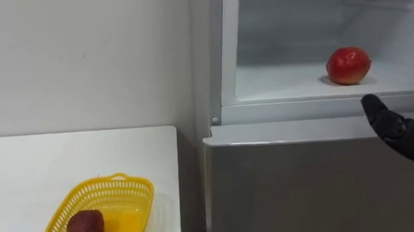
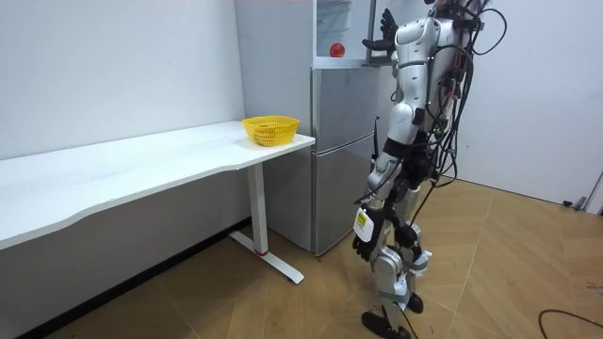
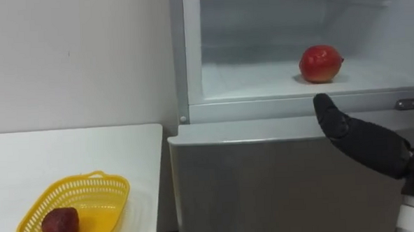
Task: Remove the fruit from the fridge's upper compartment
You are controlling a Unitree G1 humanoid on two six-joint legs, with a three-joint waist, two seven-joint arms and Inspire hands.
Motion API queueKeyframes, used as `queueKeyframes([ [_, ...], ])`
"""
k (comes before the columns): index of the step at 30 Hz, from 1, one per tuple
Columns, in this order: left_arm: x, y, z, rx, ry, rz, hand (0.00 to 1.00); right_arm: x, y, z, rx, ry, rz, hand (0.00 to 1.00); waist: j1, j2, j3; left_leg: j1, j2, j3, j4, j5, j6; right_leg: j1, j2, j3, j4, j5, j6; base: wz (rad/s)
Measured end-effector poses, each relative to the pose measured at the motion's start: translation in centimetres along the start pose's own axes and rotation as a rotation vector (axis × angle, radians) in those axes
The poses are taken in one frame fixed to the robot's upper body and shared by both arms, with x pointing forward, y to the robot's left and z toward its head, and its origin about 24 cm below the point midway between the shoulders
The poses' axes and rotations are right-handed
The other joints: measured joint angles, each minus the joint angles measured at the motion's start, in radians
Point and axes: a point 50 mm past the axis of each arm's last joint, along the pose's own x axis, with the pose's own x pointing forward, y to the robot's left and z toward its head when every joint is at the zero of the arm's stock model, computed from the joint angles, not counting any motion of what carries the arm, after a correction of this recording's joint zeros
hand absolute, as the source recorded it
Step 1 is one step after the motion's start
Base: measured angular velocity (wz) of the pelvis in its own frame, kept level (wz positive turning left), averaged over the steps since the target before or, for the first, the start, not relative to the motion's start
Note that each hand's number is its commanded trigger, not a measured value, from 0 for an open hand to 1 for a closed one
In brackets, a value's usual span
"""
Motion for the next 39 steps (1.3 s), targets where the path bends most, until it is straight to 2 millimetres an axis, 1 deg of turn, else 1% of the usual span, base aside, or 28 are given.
queueKeyframes([
  [3, 0.0, 0.0, -0.1, -0.003, 0.002, 0.000, 0.00, 0.0, -0.1, -0.4, -0.002, 0.019, -0.003, 0.00, -0.005, 0.003, 0.0005, -0.001, 0.000, -0.002, -0.002, 0.000, 0.000, 0.001, 0.001, -0.002, 0.002, 0.000, 0.000, 0.01],
  [7, 0.0, 0.1, 0.2, 0.001, -0.007, 0.002, 0.00, 0.1, -0.5, -1.4, -0.024, 0.052, 0.009, 0.00, -0.003, -0.001, 0.0014, -0.001, 0.000, -0.003, -0.001, 0.000, 0.000, 0.003, 0.000, -0.004, 0.002, 0.000, 0.000, 0.01],
  [9, 0.0, 0.2, 0.5, 0.003, -0.017, 0.002, 0.00, 0.3, -0.9, -2.0, -0.056, 0.066, 0.021, 0.00, -0.002, -0.006, 0.0043, -0.001, -0.001, -0.004, -0.001, 0.000, 0.000, 0.003, -0.001, -0.004, 0.001, 0.000, 0.000, 0.00],
  [12, 0.0, 0.2, 0.5, 0.002, -0.017, 0.001, 0.00, 0.6, -1.3, -2.1, -0.062, 0.065, 0.009, 0.00, 0.003, -0.016, 0.0101, -0.001, -0.001, -0.005, -0.001, 0.000, 0.000, 0.004, -0.001, -0.008, -0.002, 0.000, 0.000, 0.00],
  [13, 0.0, 0.2, 0.4, 0.002, -0.015, 0.000, 0.00, 0.7, -1.3, -2.1, -0.064, 0.065, 0.010, 0.00, 0.002, -0.018, 0.0106, -0.001, -0.001, -0.006, -0.001, 0.000, 0.000, 0.005, -0.002, -0.009, -0.002, 0.000, 0.000, 0.00],
  [15, 0.0, 0.2, 0.5, 0.002, -0.016, -0.006, 0.00, 1.6, -1.1, -2.5, -0.061, 0.075, 0.003, 0.00, 0.003, -0.024, 0.0102, -0.001, -0.001, -0.006, -0.001, 0.000, 0.000, 0.004, -0.002, -0.010, -0.003, 0.000, 0.000, 0.00],
  [22, 0.0, 0.5, 0.7, 0.004, -0.013, 0.001, 0.00, 2.9, -0.4, -2.7, -0.036, 0.084, -0.003, 0.00, 0.012, -0.025, 0.0089, 0.000, -0.001, -0.007, -0.001, 0.000, 0.000, 0.007, -0.003, -0.015, -0.001, 0.000, 0.000, 0.00],
  [25, 0.0, 0.9, 0.6, 0.007, -0.007, 0.010, 0.00, 4.2, 0.0, -3.4, 0.002, 0.124, 0.001, 0.00, 0.011, -0.028, 0.0099, 0.000, -0.001, -0.013, -0.001, 0.000, 0.000, 0.008, -0.003, -0.020, 0.000, 0.000, 0.000, 0.05],
  [27, -0.1, 1.2, 0.6, 0.010, -0.007, 0.017, 0.00, 5.4, 0.0, -4.1, -0.001, 0.159, -0.004, 0.00, 0.008, -0.033, 0.0103, 0.000, -0.001, -0.017, -0.001, 0.000, 0.000, 0.010, -0.004, -0.023, 0.000, 0.000, 0.000, 0.06],
  [30, -0.1, 1.2, 0.4, 0.010, -0.001, 0.019, 0.00, 6.1, 0.2, -4.1, 0.001, 0.156, 0.011, 0.00, 0.010, -0.039, 0.0128, 0.001, -0.003, -0.033, 0.002, 0.000, 0.000, 0.017, -0.004, -0.031, -0.004, 0.000, 0.000, 0.11],
  [32, -0.1, 1.3, 0.4, 0.001, 0.000, 0.023, 0.00, 6.7, 0.2, -4.4, 0.018, 0.177, 0.016, 0.00, 0.008, -0.044, 0.0114, -0.002, -0.004, -0.040, 0.006, 0.000, 0.000, 0.020, -0.005, -0.037, -0.010, 0.000, 0.000, 0.08],
  [35, -0.2, 1.6, 0.5, -0.005, -0.012, 0.036, 0.00, 7.6, -0.2, -4.7, 0.030, 0.206, 0.034, 0.00, 0.009, -0.052, 0.0070, -0.004, -0.004, -0.053, 0.006, 0.000, 0.000, 0.025, -0.006, -0.048, -0.017, 0.000, -0.001, 0.12],
  [37, -0.3, 1.6, 0.4, -0.006, -0.007, 0.038, 0.00, 7.9, -0.5, -4.8, 0.052, 0.220, 0.043, 0.00, 0.010, -0.057, 0.0083, -0.004, -0.004, -0.060, 0.007, 0.000, 0.000, 0.030, -0.006, -0.058, -0.018, 0.000, -0.001, 0.11],
  [38, -0.3, 1.7, 0.4, -0.009, -0.002, 0.041, 0.00, 8.2, -0.4, -5.3, 0.075, 0.250, 0.049, 0.00, 0.008, -0.062, 0.0092, -0.004, -0.004, -0.063, 0.009, 0.000, 0.000, 0.032, -0.006, -0.061, -0.019, 0.000, -0.001, 0.07],
  [39, -0.3, 1.8, 0.4, -0.007, -0.001, 0.043, 0.00, 8.6, -0.2, -5.9, 0.098, 0.290, 0.046, 0.00, 0.008, -0.067, 0.0085, -0.004, -0.003, -0.063, 0.009, 0.000, 0.000, 0.033, -0.006, -0.065, -0.019, 0.000, -0.001, 0.05],
])
